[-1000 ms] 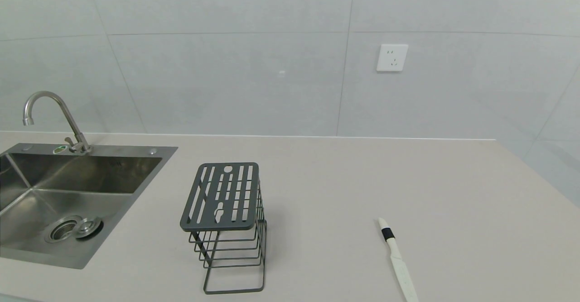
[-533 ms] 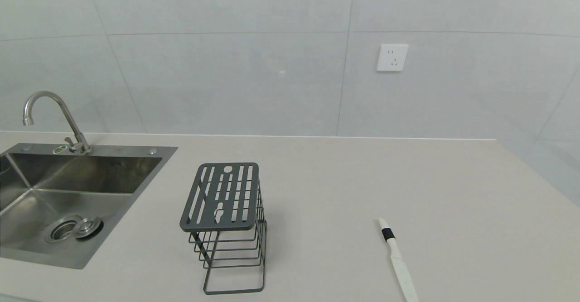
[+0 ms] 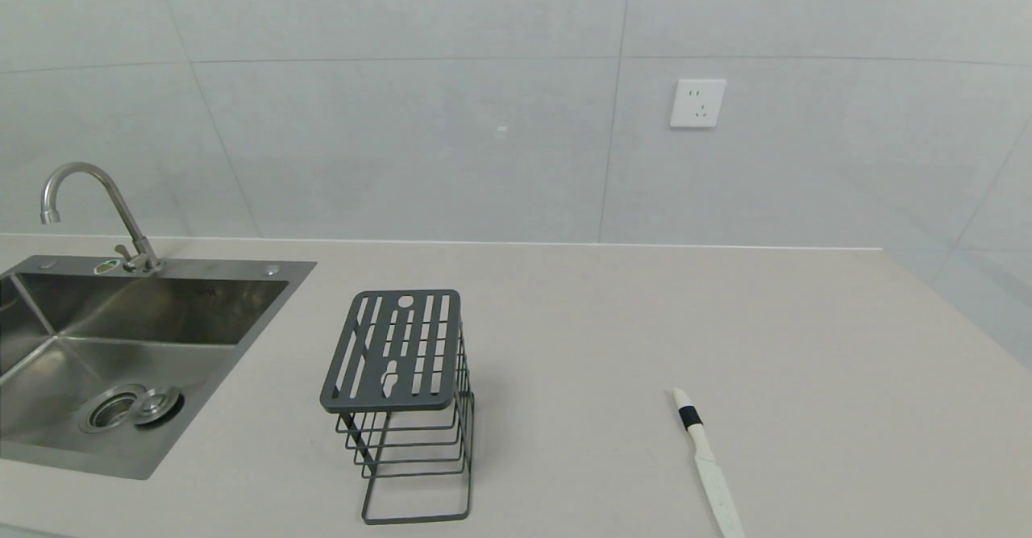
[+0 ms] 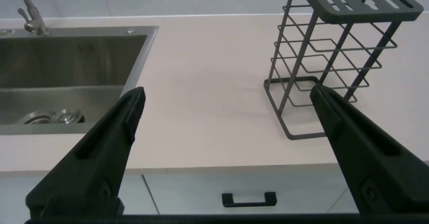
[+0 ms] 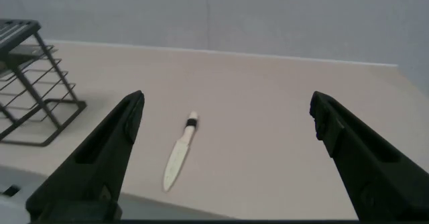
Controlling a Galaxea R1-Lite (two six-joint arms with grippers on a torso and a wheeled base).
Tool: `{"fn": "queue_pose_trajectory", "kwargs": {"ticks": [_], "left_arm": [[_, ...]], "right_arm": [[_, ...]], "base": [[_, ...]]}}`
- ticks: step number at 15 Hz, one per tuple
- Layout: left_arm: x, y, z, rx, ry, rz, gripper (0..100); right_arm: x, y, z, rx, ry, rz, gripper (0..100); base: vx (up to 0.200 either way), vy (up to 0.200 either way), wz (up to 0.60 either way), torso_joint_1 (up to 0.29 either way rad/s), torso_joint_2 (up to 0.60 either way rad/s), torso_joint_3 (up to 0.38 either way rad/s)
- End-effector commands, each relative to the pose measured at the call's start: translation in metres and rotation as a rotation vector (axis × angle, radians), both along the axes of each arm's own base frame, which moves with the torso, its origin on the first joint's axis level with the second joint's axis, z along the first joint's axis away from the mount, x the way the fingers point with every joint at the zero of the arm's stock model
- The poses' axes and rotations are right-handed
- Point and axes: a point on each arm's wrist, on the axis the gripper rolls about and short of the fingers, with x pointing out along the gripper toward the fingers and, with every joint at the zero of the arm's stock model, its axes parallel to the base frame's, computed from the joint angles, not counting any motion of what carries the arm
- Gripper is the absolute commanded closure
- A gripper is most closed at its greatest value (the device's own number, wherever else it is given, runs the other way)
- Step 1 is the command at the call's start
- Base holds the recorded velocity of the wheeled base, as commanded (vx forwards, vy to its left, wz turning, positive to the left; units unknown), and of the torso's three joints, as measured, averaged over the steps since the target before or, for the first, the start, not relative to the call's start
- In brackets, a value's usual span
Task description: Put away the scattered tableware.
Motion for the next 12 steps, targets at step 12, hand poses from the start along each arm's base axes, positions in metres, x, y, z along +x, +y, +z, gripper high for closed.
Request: {"fn": "queue_pose_trajectory", "kwargs": {"ticks": [12], "left_arm": [[0.000, 0.000, 0.000, 0.003, 0.001, 0.000, 0]], "right_arm": [[0.100, 0.013, 0.008, -0.043, 0.607, 0.128, 0]], "base": [[0.000, 0.000, 0.00, 0.000, 0.00, 0.000]]}}
